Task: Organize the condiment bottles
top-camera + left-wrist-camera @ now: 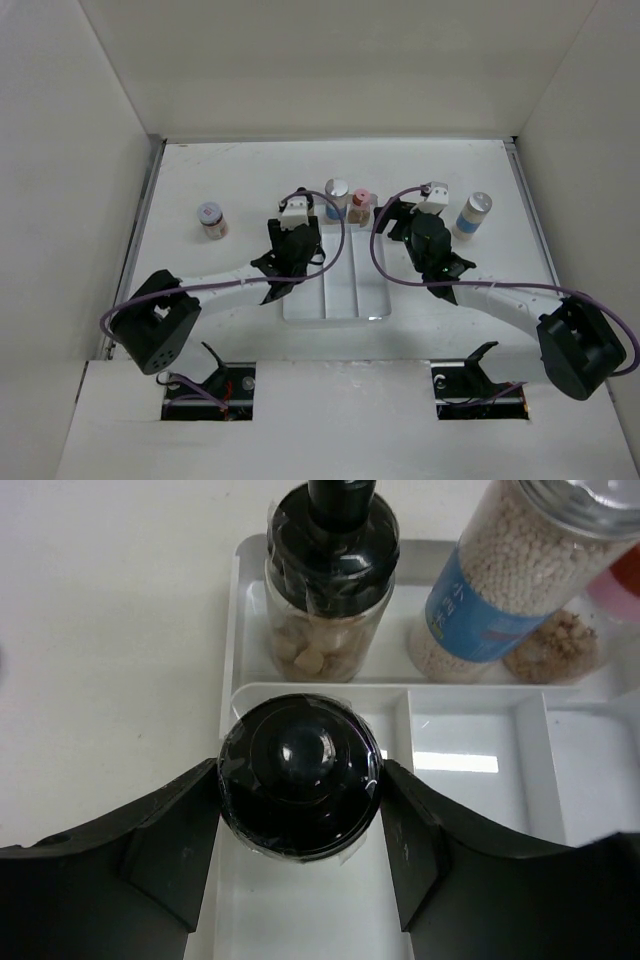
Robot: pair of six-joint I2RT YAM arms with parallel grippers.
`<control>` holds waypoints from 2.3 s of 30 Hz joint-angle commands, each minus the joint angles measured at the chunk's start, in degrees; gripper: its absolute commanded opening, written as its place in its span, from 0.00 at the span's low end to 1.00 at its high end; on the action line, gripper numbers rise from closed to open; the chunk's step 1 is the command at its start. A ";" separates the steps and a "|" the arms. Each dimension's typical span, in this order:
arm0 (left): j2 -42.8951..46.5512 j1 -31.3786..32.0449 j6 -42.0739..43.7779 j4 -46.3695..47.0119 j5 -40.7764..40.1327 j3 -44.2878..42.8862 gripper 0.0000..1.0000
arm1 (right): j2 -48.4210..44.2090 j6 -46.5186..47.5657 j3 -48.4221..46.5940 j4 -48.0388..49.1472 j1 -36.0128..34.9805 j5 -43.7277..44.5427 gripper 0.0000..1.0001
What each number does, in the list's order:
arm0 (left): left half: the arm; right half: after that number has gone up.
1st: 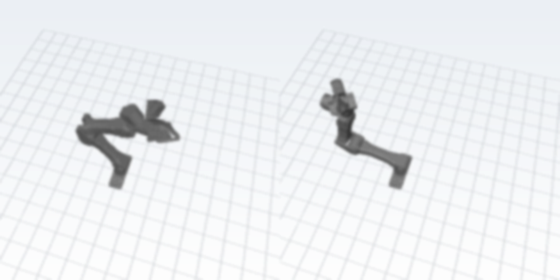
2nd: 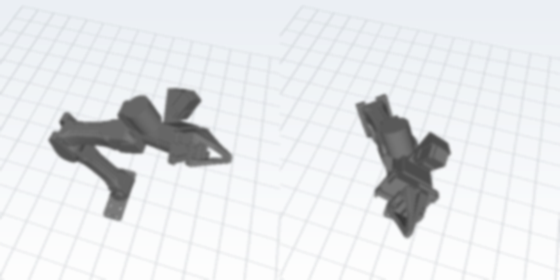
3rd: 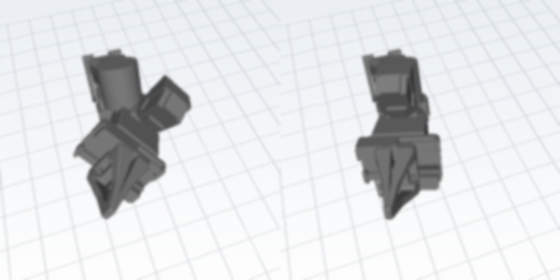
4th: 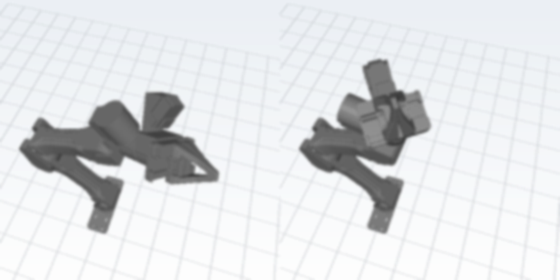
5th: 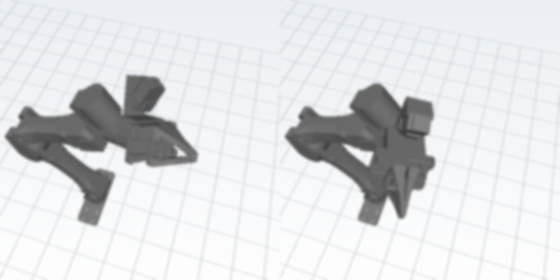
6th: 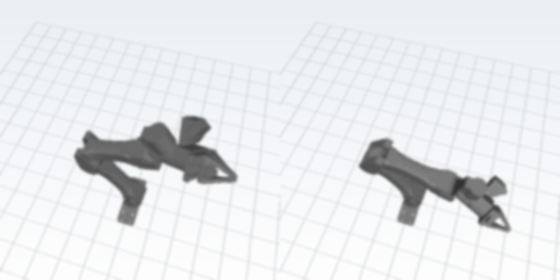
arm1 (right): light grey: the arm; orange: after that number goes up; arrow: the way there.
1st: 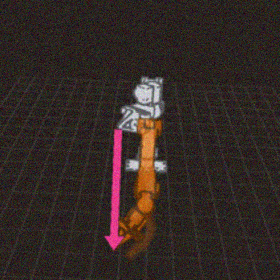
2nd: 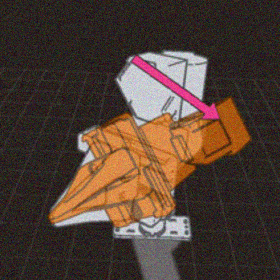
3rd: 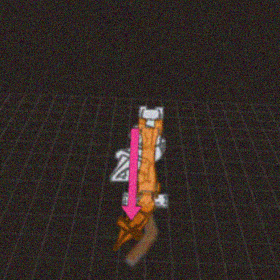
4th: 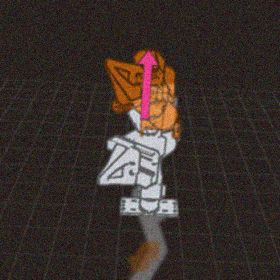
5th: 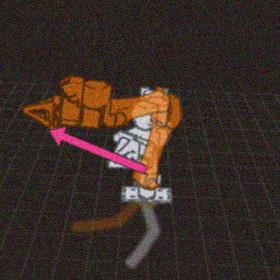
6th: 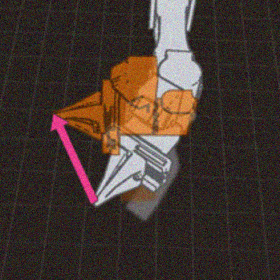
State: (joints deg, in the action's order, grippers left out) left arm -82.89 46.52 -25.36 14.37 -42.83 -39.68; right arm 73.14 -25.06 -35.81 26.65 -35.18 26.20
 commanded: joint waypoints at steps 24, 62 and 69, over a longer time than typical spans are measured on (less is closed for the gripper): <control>19.98 -20.43 -9.08 -11.36 2.12 0.06 0.97 | -0.11 0.10 -0.13 3.75 0.33 1.05 0.92; 2.89 -35.07 -8.21 -3.39 -1.37 -0.32 0.43 | 1.39 0.80 -0.93 3.58 0.51 1.14 0.95; 18.62 -22.86 -7.16 -7.41 -3.75 4.52 0.41 | -0.72 0.98 -0.14 3.76 0.42 1.23 0.96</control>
State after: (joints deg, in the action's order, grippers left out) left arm -71.75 19.66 -32.91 3.09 -43.18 -34.57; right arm 74.67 -24.82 -35.81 27.49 -34.85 26.44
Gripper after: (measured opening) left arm 0.610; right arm 0.954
